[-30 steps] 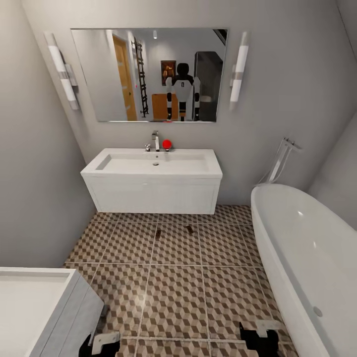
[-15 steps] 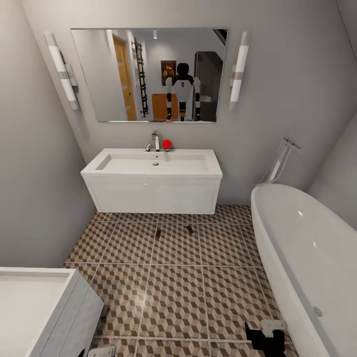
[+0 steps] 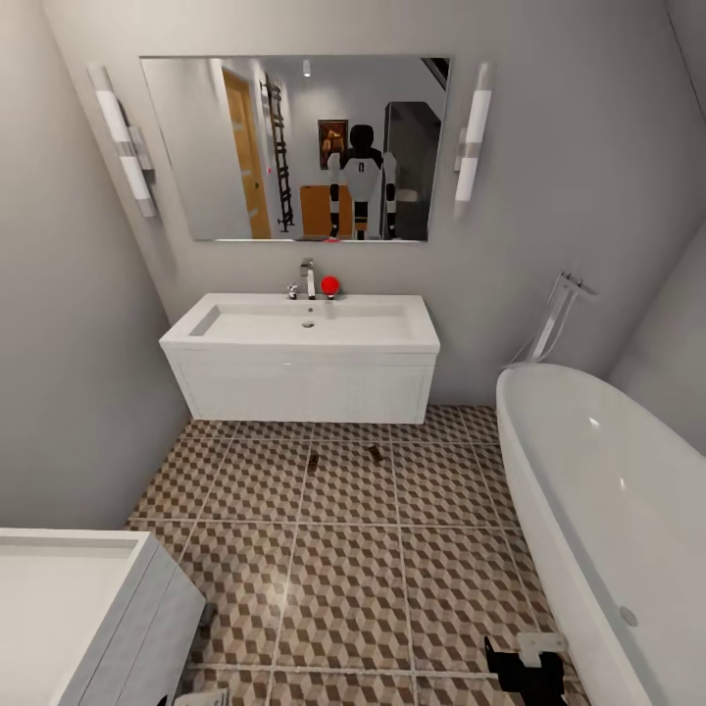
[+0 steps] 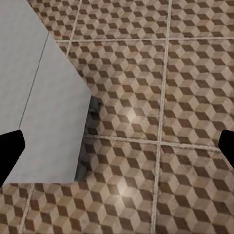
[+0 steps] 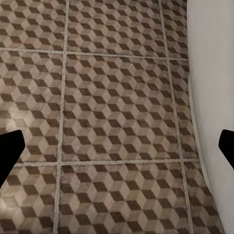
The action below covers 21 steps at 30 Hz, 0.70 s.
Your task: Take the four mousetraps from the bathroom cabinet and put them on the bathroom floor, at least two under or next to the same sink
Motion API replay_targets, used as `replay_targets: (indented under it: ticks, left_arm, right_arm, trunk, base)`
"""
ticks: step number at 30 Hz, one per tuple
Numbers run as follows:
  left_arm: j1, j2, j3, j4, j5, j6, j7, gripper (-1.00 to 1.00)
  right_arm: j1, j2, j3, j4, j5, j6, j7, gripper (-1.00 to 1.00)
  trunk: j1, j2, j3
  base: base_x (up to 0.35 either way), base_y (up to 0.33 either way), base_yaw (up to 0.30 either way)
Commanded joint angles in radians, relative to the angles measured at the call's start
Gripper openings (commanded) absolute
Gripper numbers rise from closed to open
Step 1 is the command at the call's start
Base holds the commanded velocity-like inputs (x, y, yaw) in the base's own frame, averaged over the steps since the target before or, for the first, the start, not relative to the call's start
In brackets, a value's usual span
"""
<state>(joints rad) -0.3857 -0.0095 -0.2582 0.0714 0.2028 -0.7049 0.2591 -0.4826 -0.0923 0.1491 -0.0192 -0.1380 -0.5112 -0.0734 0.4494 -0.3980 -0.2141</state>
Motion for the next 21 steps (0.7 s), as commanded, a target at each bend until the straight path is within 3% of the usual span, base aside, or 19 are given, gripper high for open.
replay_targets:
  ticks: [1,16,21]
  left_arm:
    - [-0.002,-0.001,-0.009,0.004,0.006,-0.005,0.003,1.00]
    - [0.005,-0.002,-0.009,0.005,0.006,-0.006,0.000,1.00]
    - [0.006,-0.003,-0.009,0.005,0.006,-0.006,-0.002,1.00]
  right_arm:
    - [-0.001,0.001,0.009,0.001,-0.009,-0.003,-0.002,1.00]
    - [-0.001,0.004,0.009,0.001,-0.009,0.000,-0.010,1.00]
    - [-0.001,0.003,0.009,0.001,-0.009,0.000,-0.010,1.00]
  trunk:
    - [0.001,-0.002,-0.002]
    - [0.001,-0.002,-0.002]
    - [0.001,-0.002,-0.002]
  base:
    - [0.000,0.000,0.000]
    - [-0.003,0.000,0.000]
    - [-0.169,0.000,0.000]
